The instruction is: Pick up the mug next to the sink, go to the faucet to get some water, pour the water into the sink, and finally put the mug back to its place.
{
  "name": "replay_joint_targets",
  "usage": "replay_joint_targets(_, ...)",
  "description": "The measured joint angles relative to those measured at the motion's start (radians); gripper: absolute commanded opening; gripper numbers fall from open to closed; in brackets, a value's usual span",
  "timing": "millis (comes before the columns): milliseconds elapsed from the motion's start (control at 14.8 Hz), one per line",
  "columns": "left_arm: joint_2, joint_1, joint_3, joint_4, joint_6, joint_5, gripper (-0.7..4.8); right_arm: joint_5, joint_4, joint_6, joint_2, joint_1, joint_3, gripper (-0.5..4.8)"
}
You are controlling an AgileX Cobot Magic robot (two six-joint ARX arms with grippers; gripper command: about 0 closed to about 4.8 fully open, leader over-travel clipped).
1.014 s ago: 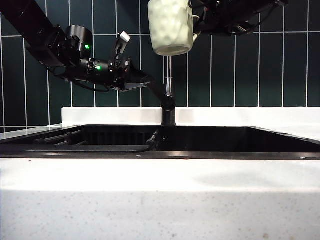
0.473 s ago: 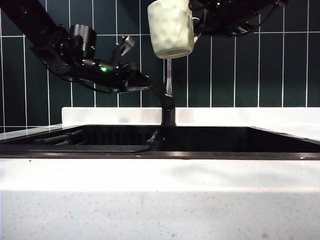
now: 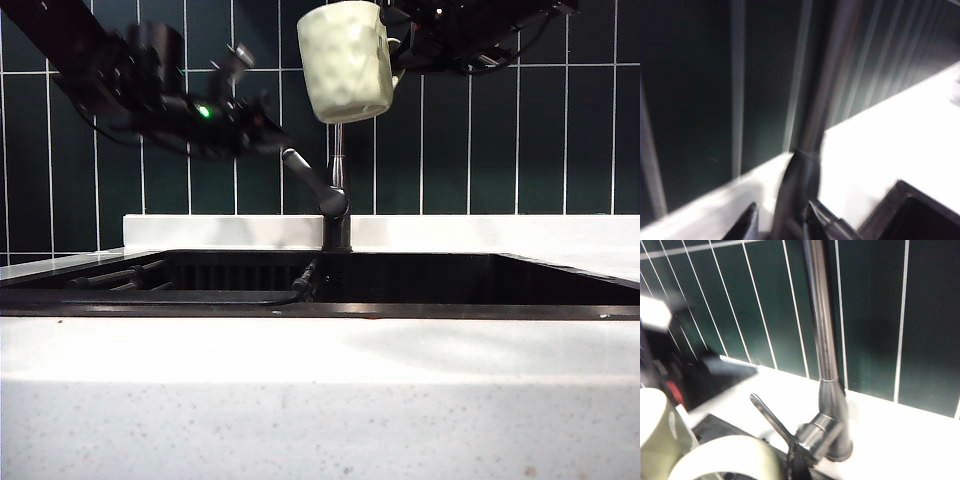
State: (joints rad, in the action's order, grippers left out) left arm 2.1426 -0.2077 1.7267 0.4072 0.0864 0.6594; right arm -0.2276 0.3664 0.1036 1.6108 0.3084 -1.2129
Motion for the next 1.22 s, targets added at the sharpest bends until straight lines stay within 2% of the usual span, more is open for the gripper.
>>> replay_joint_targets(203,-0.090,0.000,-0.001,-0.097,0.005,0.040,1.16,0.011,-0.041,-0.114,-0.033,-0.018,0.000,-0.01)
replay_joint_targets(338,-0.193,-0.002,-0.001,-0.200,-0.004,0.047,1.12,0.063,-0.102,-0.258,-0.064,-0.040,0.000,-0.01)
replay_joint_targets(405,-0.230,0.002,0.000,-0.230,-0.004,0.047,0.71,0.093,-0.132,-0.337,-0.074,-0.044,0.000,-0.01)
replay_joint_targets(473,-0.269,0.003,0.000,-0.278,-0.005,0.046,-0.02,0.121,-0.164,-0.428,-0.079,-0.045,0.000,-0.01)
replay_joint_targets(608,-0.388,0.000,0.000,-0.448,-0.052,0.047,-0.06,0.170,-0.260,-0.717,-0.080,-0.034,0.000,-0.01)
replay_joint_targets(946,-0.597,0.001,-0.018,-0.779,-0.155,0.031,-0.06,0.255,-0.351,-1.110,-0.077,-0.039,0.000,-0.01)
replay_joint_targets(1081,-0.682,0.001,-0.047,-0.888,-0.188,0.000,-0.06,0.254,-0.350,-1.199,-0.077,-0.038,0.000,-0.01)
replay_joint_targets(1216,-0.793,0.001,-0.108,-0.990,-0.246,-0.102,-0.06,0.253,-0.349,-1.210,-0.078,-0.036,0.000,-0.01)
